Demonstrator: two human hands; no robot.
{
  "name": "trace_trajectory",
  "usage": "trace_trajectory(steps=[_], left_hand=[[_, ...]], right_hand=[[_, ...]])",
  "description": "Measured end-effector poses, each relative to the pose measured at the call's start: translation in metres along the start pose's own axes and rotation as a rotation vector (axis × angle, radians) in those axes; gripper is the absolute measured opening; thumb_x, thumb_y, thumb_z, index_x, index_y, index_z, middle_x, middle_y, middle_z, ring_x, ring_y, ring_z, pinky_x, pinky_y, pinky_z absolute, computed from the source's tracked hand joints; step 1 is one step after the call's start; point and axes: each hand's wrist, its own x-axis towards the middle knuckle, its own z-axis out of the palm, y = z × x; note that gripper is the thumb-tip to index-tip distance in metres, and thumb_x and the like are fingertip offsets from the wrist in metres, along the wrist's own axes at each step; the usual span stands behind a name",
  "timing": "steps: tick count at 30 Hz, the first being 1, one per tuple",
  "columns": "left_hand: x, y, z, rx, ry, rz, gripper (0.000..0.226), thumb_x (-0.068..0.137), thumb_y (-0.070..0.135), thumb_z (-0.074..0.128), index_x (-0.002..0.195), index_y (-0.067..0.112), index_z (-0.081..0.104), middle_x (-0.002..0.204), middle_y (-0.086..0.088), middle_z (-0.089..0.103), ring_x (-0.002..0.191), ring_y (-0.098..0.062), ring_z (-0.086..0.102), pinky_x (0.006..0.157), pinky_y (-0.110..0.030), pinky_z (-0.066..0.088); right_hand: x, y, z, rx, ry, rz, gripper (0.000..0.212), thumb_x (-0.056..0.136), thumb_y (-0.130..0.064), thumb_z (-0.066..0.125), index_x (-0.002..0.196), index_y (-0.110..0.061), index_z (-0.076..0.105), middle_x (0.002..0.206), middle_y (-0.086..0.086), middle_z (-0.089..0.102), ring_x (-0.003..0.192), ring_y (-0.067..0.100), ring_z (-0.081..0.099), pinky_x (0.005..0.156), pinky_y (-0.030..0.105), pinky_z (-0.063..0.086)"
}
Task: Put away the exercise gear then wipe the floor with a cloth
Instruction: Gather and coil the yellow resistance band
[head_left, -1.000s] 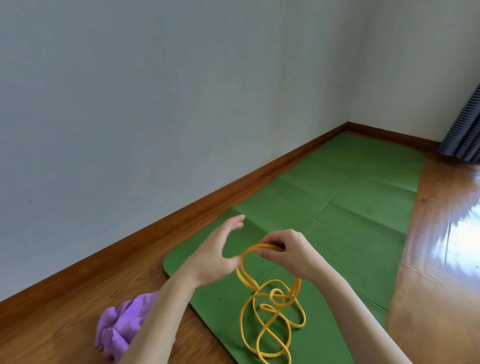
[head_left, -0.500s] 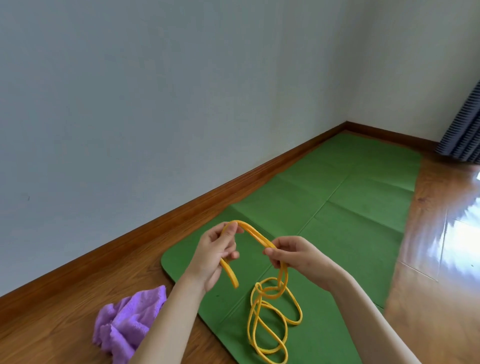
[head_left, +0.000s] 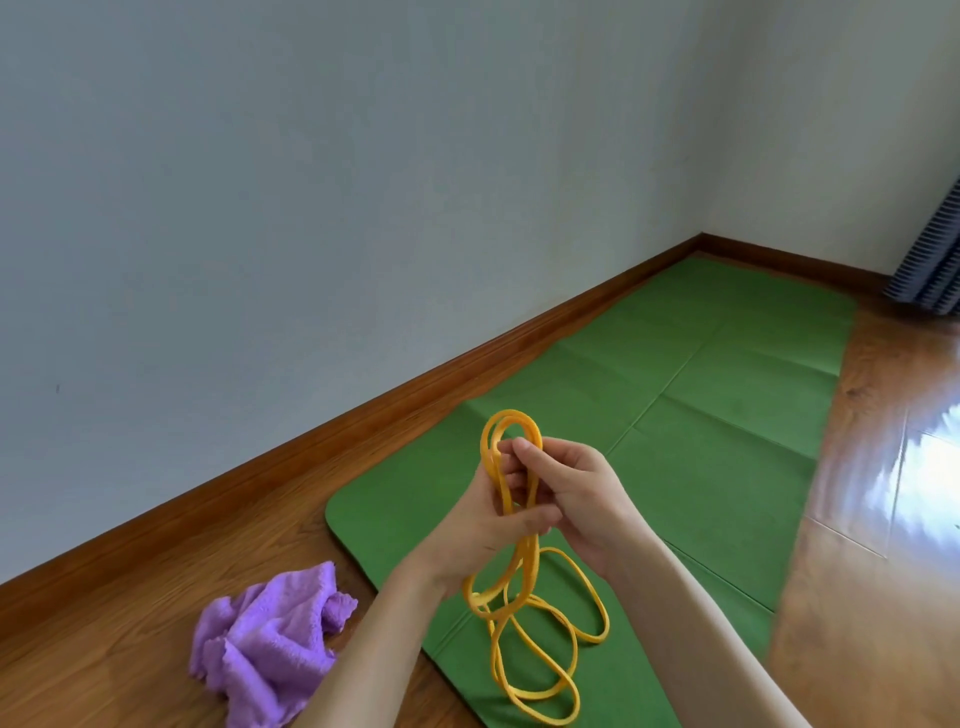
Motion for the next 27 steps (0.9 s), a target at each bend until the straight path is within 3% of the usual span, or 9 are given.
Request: trace_trajectory(steps=[3, 6, 8, 12, 16, 18, 20, 23, 27], left_hand=[[-0.002, 0.0, 0.002, 0.068, -0.022, -0.034, 0.042, 0.078, -0.008, 0.065, 0.112, 0.013, 0.053, 0.083, -0.005, 0.065, 0.079, -0.017, 0.064, 0.073, -0.025, 0.053], [-0.004, 0.001, 0.01, 0.142, -0.053, -0.124, 0.026, 0.083, -0.008, 0.058, 0.096, 0.015, 0.056, 0.061, -0.001, 0.057, 0.057, -0.012, 0.054, 0.06, -0.023, 0.048], [-0.003, -0.003, 0.014, 0.125, 0.051, -0.156, 0.018, 0.089, -0.002, 0.052, 0.081, 0.014, 0.054, 0.05, 0.005, 0.046, 0.047, -0.008, 0.042, 0.056, -0.022, 0.042], [0.006, -0.004, 0.01, -0.108, 0.375, -0.155, 0.024, 0.096, 0.02, 0.048, 0.074, 0.011, 0.054, 0.049, 0.004, 0.036, 0.044, -0.008, 0.035, 0.053, -0.022, 0.04], [0.009, 0.003, 0.002, -0.396, 0.498, -0.045, 0.025, 0.097, 0.026, 0.042, 0.081, 0.01, 0.053, 0.05, 0.005, 0.039, 0.045, -0.008, 0.041, 0.056, -0.021, 0.048], [0.011, 0.006, -0.002, -0.582, 0.555, 0.007, 0.025, 0.096, 0.028, 0.041, 0.081, 0.012, 0.053, 0.048, 0.007, 0.04, 0.041, -0.005, 0.039, 0.052, -0.019, 0.046], [0.013, 0.008, -0.006, -0.709, 0.581, 0.061, 0.028, 0.097, 0.031, 0.039, 0.08, 0.013, 0.052, 0.046, 0.008, 0.038, 0.038, -0.003, 0.034, 0.046, -0.016, 0.04], [0.015, 0.016, -0.015, -0.793, 0.605, 0.145, 0.032, 0.099, 0.033, 0.034, 0.079, 0.013, 0.05, 0.045, 0.009, 0.038, 0.036, -0.002, 0.028, 0.038, -0.013, 0.029], [0.014, 0.033, -0.044, -0.926, 0.68, 0.265, 0.034, 0.099, 0.034, 0.033, 0.077, 0.014, 0.049, 0.046, 0.009, 0.039, 0.035, -0.001, 0.029, 0.036, -0.012, 0.025]], right_hand=[[-0.002, 0.0, 0.0, -0.241, 0.057, -0.042, 0.018, 0.085, -0.021, 0.067, 0.079, -0.005, 0.073, 0.073, 0.009, 0.065, 0.064, 0.018, 0.06, 0.068, 0.034, 0.053], [-0.001, 0.0, 0.001, -0.676, 0.161, -0.146, 0.017, 0.082, -0.032, 0.069, 0.071, -0.02, 0.071, 0.081, 0.001, 0.064, 0.074, 0.015, 0.059, 0.072, 0.031, 0.048], [0.002, 0.003, -0.002, -0.825, 0.197, -0.185, 0.018, 0.083, -0.039, 0.066, 0.073, -0.023, 0.066, 0.081, -0.002, 0.062, 0.073, 0.013, 0.056, 0.067, 0.026, 0.045], [0.008, 0.012, -0.011, -0.668, 0.181, -0.126, 0.037, 0.089, -0.046, 0.054, 0.113, -0.018, 0.056, 0.096, -0.004, 0.066, 0.087, 0.01, 0.06, 0.07, 0.021, 0.044], [0.0, 0.018, -0.02, -0.518, -0.203, 0.038, 0.056, 0.089, -0.05, 0.05, 0.136, -0.023, 0.04, 0.114, -0.011, 0.06, 0.108, 0.004, 0.056, 0.086, 0.014, 0.044], [-0.003, 0.027, -0.023, -0.471, -0.41, 0.096, 0.053, 0.086, -0.044, 0.059, 0.132, -0.02, 0.046, 0.118, -0.002, 0.063, 0.108, 0.009, 0.061, 0.094, 0.022, 0.047], [-0.004, 0.036, -0.023, -0.509, -0.499, 0.129, 0.039, 0.085, -0.029, 0.065, 0.119, -0.013, 0.057, 0.101, 0.003, 0.069, 0.092, 0.014, 0.066, 0.093, 0.031, 0.05], [-0.002, 0.047, -0.022, -0.603, -0.498, 0.151, 0.015, 0.085, -0.019, 0.066, 0.098, -0.011, 0.065, 0.068, -0.001, 0.063, 0.063, 0.01, 0.06, 0.071, 0.027, 0.051], [-0.001, 0.055, -0.027, -0.621, -0.442, 0.17, 0.014, 0.086, -0.026, 0.065, 0.075, -0.017, 0.06, 0.058, -0.004, 0.059, 0.054, 0.01, 0.055, 0.069, 0.031, 0.046]])
